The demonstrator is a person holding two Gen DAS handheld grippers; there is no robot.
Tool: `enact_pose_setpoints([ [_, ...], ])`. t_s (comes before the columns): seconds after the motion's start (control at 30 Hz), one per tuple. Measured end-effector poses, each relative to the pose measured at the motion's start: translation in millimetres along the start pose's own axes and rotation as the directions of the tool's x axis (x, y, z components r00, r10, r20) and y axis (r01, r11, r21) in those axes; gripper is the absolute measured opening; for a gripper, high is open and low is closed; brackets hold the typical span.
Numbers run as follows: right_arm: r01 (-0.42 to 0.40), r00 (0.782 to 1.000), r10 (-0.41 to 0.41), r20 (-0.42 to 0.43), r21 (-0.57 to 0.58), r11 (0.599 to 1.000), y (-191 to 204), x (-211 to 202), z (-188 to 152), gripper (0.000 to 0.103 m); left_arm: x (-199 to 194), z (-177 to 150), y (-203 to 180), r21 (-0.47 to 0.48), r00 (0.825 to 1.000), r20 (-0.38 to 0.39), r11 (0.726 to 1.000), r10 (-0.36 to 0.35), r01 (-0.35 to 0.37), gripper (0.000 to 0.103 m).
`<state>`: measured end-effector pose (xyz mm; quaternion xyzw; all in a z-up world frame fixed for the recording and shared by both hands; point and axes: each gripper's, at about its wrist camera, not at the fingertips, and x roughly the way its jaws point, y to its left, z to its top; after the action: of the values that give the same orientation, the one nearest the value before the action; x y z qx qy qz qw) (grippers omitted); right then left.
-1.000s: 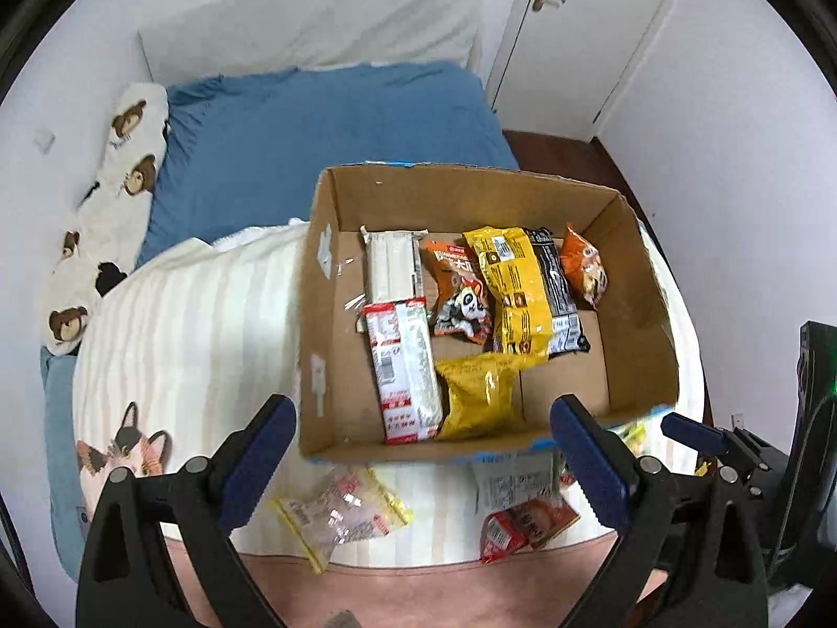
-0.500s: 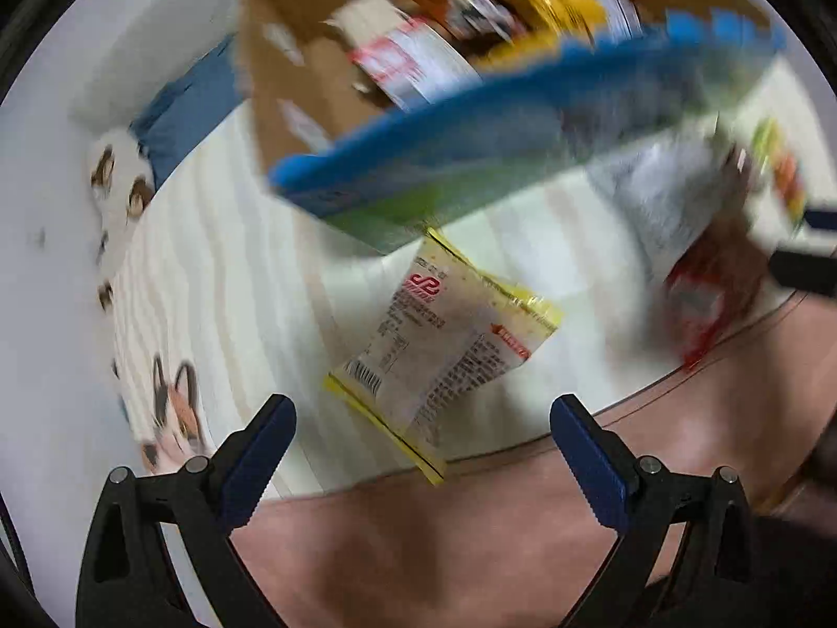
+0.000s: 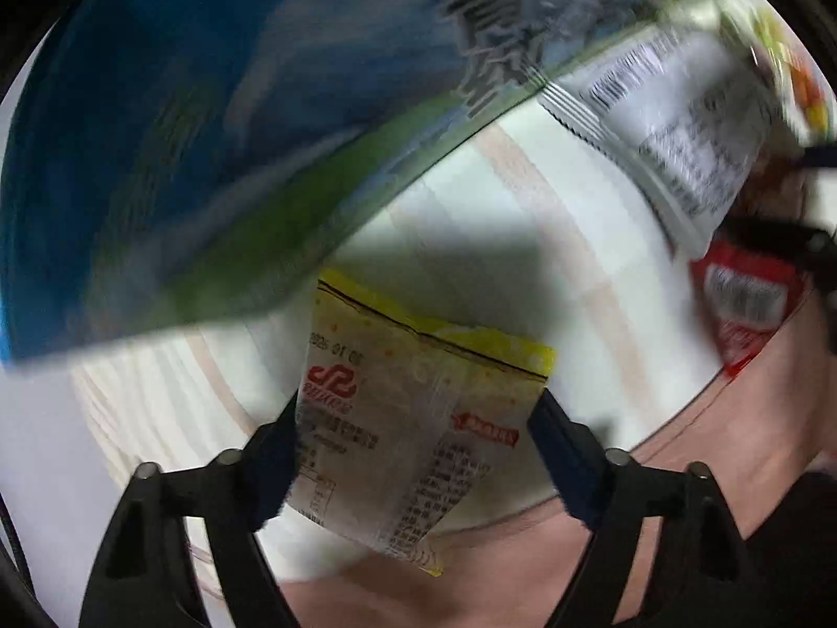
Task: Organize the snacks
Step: 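Grasp the brown pastry packet with the right tool while the left grasps the clear yellow-edged bread bag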
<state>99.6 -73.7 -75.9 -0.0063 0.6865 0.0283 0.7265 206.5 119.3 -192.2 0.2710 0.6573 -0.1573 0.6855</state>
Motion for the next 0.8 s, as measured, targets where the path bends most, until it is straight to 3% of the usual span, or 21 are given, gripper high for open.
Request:
enact_pose_setpoints([
  [0.03,0.003,1.0,-0.003,0.013,0.0,1.0,0.1,-0.5,-2.5,0.07,0.8,-3.4,2.7,-0.056,0.999,-0.002,0.997,-0.047,0.046,0.079],
  [0.13,-0.011,0.999,0.01,0.032,0.029,1.0,-5.7,-3.4,-16.2,0.064,5.5,-18.6,13.0,-0.266,0.984,-0.015,0.95,-0.176,0.166,0.077],
  [0.23,-0.042,0.999,0.04,0.032,0.069,0.997,-16.1,-5.3,-36.0,0.053,13.3,-41.9,14.0,-0.431,0.967,0.006,0.872,-0.255,0.233,0.074],
  [0.27,-0.056,0.998,0.054,0.028,0.086,0.995,-20.9,-5.6,-45.2,0.051,15.5,-47.1,13.4,-0.461,0.963,0.011,0.854,-0.269,0.243,0.074],
  [0.33,-0.071,0.997,0.069,0.019,0.105,0.992,-28.3,-5.3,-57.0,0.047,23.3,-64.9,11.6,-0.546,0.948,0.029,0.789,-0.317,0.281,0.074],
  [0.4,-0.1,0.995,0.099,0.01,0.128,0.987,-34.9,-4.9,-69.8,0.047,26.3,-75.0,5.7,-0.581,0.936,0.045,0.752,-0.35,0.31,0.074],
  [0.5,-0.151,0.989,0.149,0.023,0.16,0.975,-40.9,-7.7,-74.1,0.049,29.6,-82.9,-6.2,-0.585,0.923,0.058,0.736,-0.38,0.34,0.075],
  [0.6,-0.158,0.987,0.156,0.029,0.165,0.973,-42.9,-6.8,-62.1,0.066,31.5,-86.7,-10.8,-0.584,0.929,0.072,0.74,-0.362,0.334,0.075],
  [0.7,-0.088,0.996,0.083,0.041,0.149,0.985,-32.2,-2.9,-42.5,0.067,36.8,-94.4,-20.5,-0.617,0.925,0.086,0.709,-0.37,0.341,0.075],
  [0.8,0.0,0.999,-0.005,0.041,0.127,0.992,-20.4,5.6,-39.6,0.064,49.2,-103.0,2.3,-0.656,0.921,0.117,0.667,-0.372,0.353,0.075],
])
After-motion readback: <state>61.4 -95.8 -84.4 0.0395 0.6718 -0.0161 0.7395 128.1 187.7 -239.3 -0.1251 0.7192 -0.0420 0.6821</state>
